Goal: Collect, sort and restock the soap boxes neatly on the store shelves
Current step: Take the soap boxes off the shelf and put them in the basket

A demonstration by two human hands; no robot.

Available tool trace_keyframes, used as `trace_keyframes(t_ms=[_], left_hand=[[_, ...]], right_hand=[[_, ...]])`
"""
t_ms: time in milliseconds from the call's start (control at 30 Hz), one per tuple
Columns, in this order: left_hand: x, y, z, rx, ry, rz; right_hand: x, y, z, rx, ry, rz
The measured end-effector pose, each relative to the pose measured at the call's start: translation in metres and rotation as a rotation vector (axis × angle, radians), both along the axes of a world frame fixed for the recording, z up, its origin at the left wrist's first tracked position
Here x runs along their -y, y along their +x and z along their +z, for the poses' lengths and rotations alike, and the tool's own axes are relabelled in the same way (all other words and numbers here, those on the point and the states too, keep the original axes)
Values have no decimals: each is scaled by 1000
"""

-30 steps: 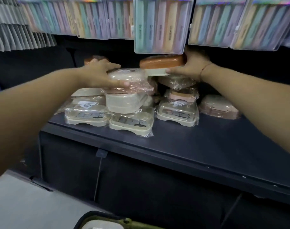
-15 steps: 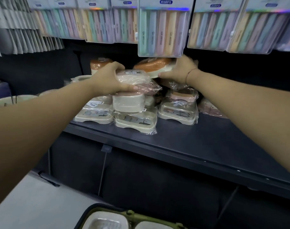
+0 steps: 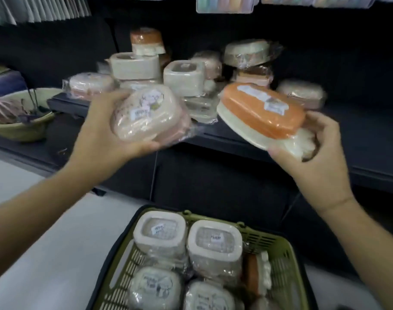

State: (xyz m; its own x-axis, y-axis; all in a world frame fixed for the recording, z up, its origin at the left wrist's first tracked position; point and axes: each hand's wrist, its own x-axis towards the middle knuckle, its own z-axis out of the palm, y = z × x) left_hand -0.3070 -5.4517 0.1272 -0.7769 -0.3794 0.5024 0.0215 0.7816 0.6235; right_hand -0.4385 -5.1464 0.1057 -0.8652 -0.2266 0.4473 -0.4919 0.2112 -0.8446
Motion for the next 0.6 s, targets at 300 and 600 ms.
trace_keyframes(t_ms=[300,600], left_hand=[[-14,90,-142,655,-147,-401],[-6,115,-205,870,-402,-600]], right_hand=[[-63,140,-123,517,177,51],[-58,160,-174,631,554,393]])
